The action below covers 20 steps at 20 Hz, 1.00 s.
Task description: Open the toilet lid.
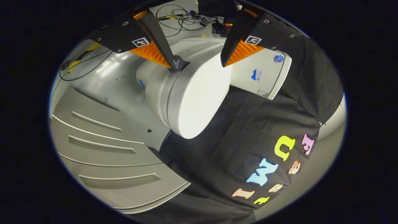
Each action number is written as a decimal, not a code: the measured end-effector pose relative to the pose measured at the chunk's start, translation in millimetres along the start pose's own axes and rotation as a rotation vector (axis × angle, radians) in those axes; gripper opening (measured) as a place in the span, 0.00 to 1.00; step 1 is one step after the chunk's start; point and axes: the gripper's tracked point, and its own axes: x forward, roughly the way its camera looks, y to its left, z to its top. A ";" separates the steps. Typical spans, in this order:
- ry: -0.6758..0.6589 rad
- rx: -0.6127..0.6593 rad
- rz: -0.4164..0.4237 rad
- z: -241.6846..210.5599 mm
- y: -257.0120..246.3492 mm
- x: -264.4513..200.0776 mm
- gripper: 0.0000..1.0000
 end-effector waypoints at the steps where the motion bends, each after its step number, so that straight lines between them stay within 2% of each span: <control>1: 0.004 0.016 -0.008 0.0 -5.0 3.5 0.94; 7: 0.063 0.086 -0.064 -11.3 -28.7 32.0 0.94; 10: 0.094 0.147 -0.052 -18.8 -29.3 48.3 0.94; 11: 0.100 0.173 -0.042 -20.3 -28.0 52.6 0.91; 17: 0.141 0.260 0.006 -34.6 -31.1 66.7 0.66; 20: 0.122 0.320 -0.015 -34.4 -41.4 66.5 0.33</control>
